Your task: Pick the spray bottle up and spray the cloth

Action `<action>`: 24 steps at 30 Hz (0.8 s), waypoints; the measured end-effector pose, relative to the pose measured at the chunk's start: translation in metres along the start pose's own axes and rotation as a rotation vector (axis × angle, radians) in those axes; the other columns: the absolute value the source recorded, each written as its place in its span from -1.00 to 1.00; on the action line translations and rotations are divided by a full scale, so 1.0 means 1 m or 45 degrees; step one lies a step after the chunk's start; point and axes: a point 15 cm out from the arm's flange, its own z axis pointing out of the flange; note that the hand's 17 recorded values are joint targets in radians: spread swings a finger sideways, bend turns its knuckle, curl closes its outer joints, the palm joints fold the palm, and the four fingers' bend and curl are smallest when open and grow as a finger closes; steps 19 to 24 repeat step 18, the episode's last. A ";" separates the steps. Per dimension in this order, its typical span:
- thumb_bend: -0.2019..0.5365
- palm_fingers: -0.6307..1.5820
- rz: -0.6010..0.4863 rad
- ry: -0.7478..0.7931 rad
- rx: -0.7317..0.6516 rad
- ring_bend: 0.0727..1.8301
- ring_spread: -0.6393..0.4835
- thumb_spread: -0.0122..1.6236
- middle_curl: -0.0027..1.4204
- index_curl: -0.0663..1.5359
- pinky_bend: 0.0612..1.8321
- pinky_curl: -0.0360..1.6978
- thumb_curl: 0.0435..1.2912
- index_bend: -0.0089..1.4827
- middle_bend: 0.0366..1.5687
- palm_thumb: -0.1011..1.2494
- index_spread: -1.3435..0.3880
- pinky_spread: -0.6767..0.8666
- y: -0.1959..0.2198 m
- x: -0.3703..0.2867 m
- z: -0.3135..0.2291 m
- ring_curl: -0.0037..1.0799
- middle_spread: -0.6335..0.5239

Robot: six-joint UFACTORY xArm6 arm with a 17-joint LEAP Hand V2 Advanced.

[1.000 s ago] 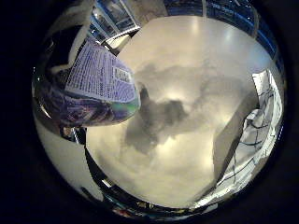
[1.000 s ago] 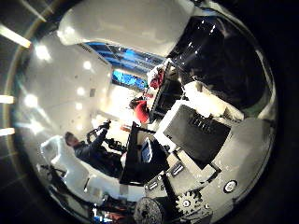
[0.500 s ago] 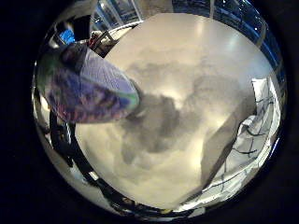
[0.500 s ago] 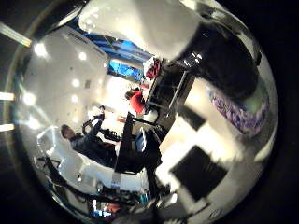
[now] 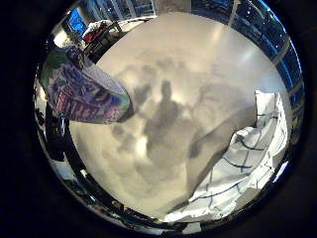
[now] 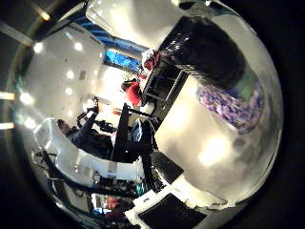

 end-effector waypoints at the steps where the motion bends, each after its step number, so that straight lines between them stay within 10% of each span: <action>1: -0.54 -0.46 0.008 0.005 0.002 -0.68 0.22 0.17 -0.58 -0.60 -0.62 -0.46 -0.56 -0.80 -0.81 -0.09 0.04 0.34 0.003 0.004 -0.006 -0.56 0.11; 24: -0.53 -0.44 0.012 0.172 -0.197 -0.76 0.33 0.19 -0.58 -0.57 -0.62 -0.55 -0.58 -0.76 -0.81 0.00 0.06 0.36 0.099 0.016 -0.128 -0.55 0.14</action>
